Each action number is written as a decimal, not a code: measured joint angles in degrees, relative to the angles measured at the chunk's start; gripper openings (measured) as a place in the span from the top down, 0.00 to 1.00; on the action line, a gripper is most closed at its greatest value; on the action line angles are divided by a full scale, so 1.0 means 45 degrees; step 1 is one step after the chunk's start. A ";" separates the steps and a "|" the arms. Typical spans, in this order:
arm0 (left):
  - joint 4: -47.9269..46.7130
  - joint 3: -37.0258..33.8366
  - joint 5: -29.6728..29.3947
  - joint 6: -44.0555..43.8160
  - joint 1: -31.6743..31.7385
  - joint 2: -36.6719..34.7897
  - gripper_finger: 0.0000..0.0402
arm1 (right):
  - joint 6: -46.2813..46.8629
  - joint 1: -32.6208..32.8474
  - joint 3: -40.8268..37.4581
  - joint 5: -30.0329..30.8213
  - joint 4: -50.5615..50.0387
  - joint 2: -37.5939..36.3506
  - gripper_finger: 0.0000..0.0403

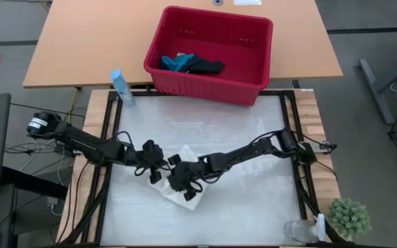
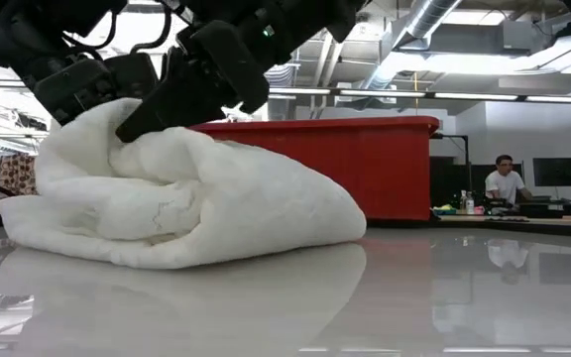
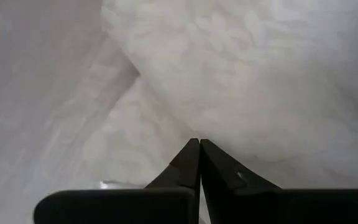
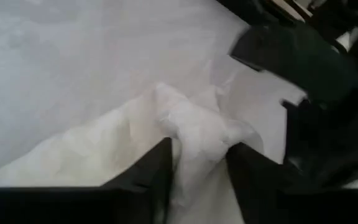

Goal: Fold Laundry from Bin
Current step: Fold the white shirt

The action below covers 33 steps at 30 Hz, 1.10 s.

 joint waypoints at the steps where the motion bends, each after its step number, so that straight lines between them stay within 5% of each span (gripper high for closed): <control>1: 0.0000 0.0000 -0.0101 0.0049 0.0000 0.0000 1.00 | -0.0179 -0.0032 0.0073 -0.0151 -0.0067 -0.0003 0.56; 10: -0.1536 0.0010 -0.0194 -0.0031 0.0019 -0.0015 1.00 | -0.0455 -0.0038 0.1428 -0.0322 -0.2304 -0.0134 0.34; 18: -0.3084 0.0019 -0.0639 -0.0355 -0.0011 -0.0259 1.00 | -0.0651 -0.0428 0.2215 -0.0310 -0.4710 -0.0151 0.33; 25: -0.5132 0.0629 -0.1198 -0.0940 -0.0726 -0.2665 1.00 | -0.0411 -0.0604 0.2216 -0.0305 -0.7247 -0.0412 0.38; 33: -0.4367 0.0709 -0.2567 -0.1811 -0.1979 -0.5129 1.00 | -0.0656 -0.0775 0.1701 -0.0613 -0.4715 0.0058 0.43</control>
